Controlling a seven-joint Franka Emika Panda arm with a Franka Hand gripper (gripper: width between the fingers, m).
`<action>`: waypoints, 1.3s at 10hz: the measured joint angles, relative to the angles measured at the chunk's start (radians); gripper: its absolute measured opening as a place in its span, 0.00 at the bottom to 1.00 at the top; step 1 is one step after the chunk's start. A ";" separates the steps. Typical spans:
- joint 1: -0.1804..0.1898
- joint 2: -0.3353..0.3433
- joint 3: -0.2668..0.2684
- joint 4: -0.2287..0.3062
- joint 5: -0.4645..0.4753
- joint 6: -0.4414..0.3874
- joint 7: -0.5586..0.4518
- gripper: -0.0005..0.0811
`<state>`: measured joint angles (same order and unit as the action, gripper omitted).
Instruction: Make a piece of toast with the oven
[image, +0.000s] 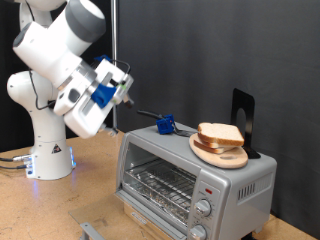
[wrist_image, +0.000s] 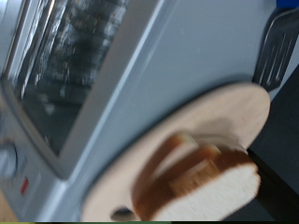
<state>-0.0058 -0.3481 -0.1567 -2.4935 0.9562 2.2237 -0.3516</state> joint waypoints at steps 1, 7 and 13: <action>0.005 -0.024 0.033 0.000 -0.043 0.054 -0.010 1.00; -0.027 -0.063 0.169 0.071 -0.422 -0.021 0.118 1.00; 0.024 -0.122 0.334 0.089 -0.479 -0.016 0.281 1.00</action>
<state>0.0182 -0.4698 0.1773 -2.4040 0.4773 2.2077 -0.0704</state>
